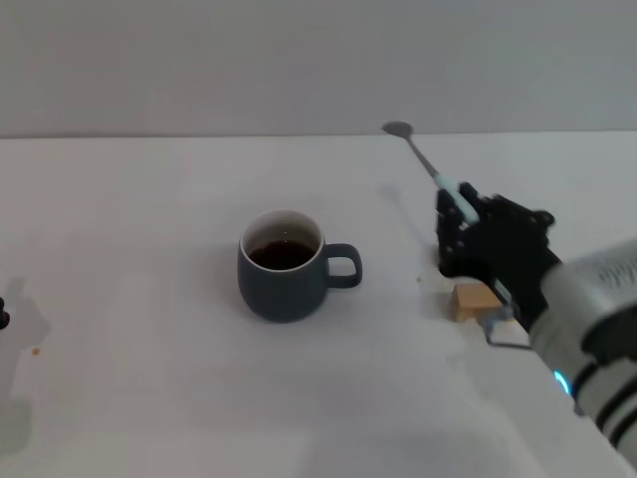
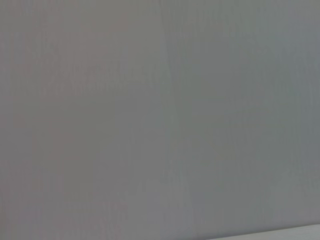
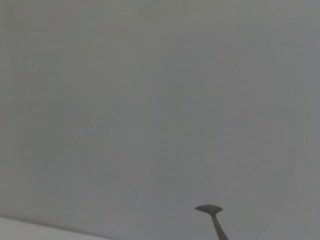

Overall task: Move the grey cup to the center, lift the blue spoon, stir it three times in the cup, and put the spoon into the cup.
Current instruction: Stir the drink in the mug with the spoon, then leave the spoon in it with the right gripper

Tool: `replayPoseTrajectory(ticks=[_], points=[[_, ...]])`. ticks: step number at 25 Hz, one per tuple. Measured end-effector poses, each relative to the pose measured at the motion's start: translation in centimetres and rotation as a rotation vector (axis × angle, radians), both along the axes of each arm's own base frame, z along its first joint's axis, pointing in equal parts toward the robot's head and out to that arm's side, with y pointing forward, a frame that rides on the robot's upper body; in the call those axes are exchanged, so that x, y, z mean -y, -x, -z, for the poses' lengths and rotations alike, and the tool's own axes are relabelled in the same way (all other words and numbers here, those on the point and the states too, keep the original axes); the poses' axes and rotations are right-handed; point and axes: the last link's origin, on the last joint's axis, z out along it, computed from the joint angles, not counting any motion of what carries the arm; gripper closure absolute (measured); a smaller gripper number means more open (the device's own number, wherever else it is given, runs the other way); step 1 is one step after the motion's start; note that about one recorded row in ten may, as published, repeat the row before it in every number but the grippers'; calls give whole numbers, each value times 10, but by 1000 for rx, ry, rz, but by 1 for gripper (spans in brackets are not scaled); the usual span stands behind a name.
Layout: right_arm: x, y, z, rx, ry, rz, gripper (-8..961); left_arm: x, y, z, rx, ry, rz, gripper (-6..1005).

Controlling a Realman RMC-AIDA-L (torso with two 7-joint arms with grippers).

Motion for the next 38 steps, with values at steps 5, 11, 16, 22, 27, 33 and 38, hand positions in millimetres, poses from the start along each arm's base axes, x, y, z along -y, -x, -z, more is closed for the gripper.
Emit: replayPoseTrajectory(ticks=[5,11,16,22,27,33,38], points=[[-7,30,-10,-20,89,-51,790,0,1,-1,-3,-2,-3,1000],[-9,54,-19,-51,166,-155,790,-1,2,-2,-9,-2,-4,1001],[-15,57,-7,74,63,-191,790,-1,1,-2,-10,1,-1,1001],[-22,62,1,237,-154,-246,790,0,0,-1,-5,2,2,1001],[-17,72,9,279,-265,-351,790,2,0,0,2,0,1,1001],[-5,78,14,113,-381,-601,790,5,0,-1,3,-13,8,1000],[5,76,8,-2,-396,-751,790,8,1,-2,6,-18,6,1000]])
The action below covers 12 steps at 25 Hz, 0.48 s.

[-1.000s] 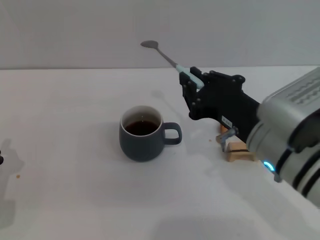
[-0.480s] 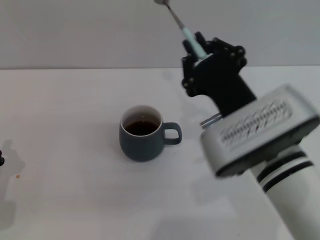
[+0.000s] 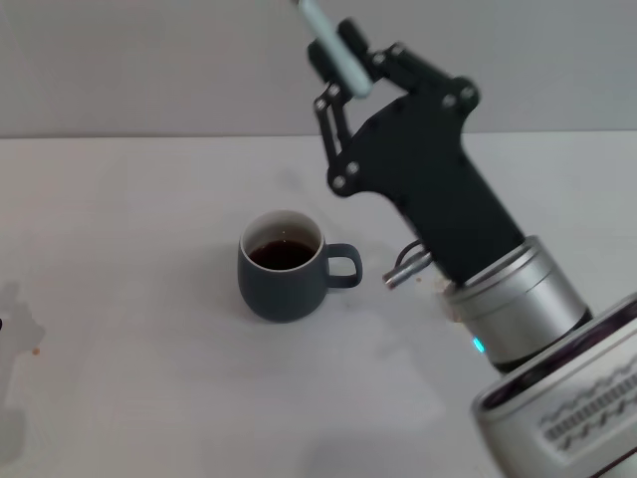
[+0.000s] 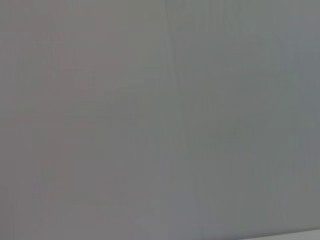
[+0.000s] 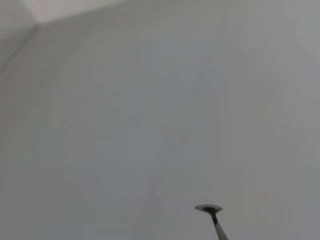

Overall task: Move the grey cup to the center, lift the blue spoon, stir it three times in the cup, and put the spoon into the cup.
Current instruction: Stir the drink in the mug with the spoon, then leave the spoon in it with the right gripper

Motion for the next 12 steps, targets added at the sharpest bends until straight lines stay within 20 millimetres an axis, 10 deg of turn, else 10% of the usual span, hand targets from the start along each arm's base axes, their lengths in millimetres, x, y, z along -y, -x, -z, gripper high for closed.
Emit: replayPoseTrajectory(ticks=[12], points=[[-42,40,-23,143,274,274,790,0,-2,0,4,-7,8,1001]])
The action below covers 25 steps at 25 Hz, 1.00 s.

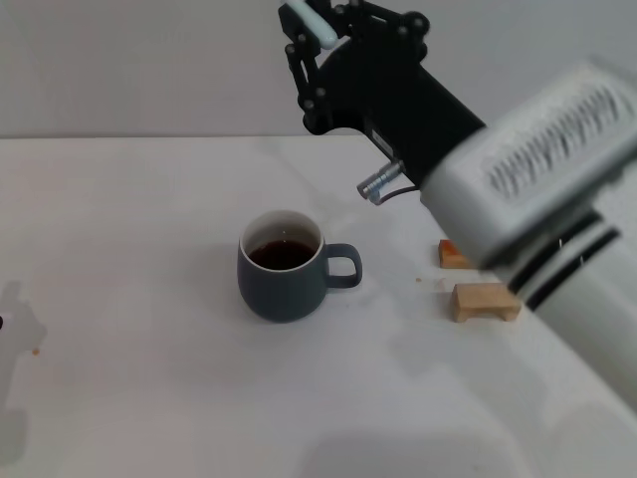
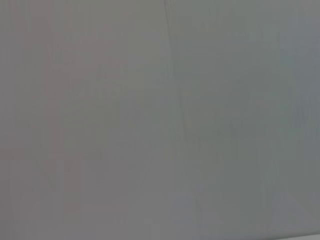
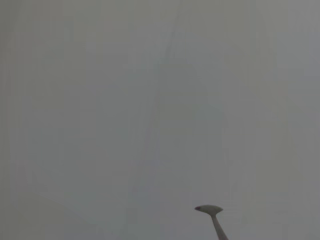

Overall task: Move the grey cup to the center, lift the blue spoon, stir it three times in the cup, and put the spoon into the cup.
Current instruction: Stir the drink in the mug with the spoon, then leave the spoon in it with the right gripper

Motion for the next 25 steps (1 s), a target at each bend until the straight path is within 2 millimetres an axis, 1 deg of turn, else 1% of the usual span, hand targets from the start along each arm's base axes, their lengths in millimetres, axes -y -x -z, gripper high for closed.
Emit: replayPoseTrajectory(ticks=[2,3,5,8,11,14,20,25], points=[[-7,7,-7,65,92,59,790,0,-1,0,2,0,1,1001],[-7,7,-7,65,92,59,790,0,-1,1,3,-1,3,1001],[-10,12,-13,84,154,91,790,0,-2,1,7,-2,6,1001],[-16,20,-29,91,256,164,790,0,-2,1,8,-3,8,1001],[-22,22,-41,115,346,253,790,0,-3,1,8,-4,9,1001],[-25,20,-46,184,426,346,790,1,-3,1,7,-7,14,1001],[-21,20,-55,298,473,442,791,5,-6,-2,3,-28,44,1000],[-10,24,-60,369,494,489,791,7,-6,-3,2,-31,45,1000]])
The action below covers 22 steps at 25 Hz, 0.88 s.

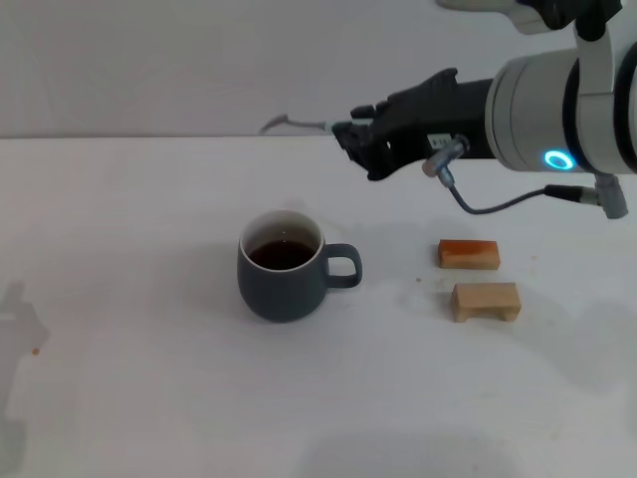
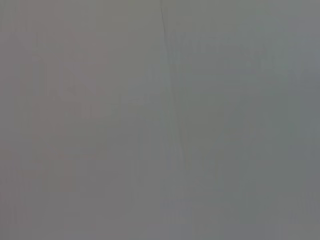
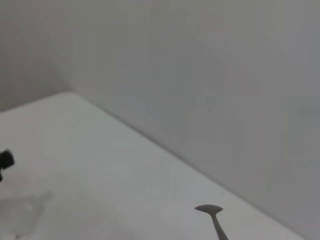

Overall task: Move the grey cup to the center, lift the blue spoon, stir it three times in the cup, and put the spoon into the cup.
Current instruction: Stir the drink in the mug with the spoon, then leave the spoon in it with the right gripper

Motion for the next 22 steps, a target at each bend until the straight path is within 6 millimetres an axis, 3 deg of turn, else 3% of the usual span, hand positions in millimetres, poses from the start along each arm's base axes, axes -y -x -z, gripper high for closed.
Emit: replayPoseTrajectory(ticks=[13,22], points=[[13,-11,5,41,73,103,791,3,2,0,0,-1,-6,1000],[6,-32,27,47,125,175,791,4,2,-1,-1,-2,-8,1001]])
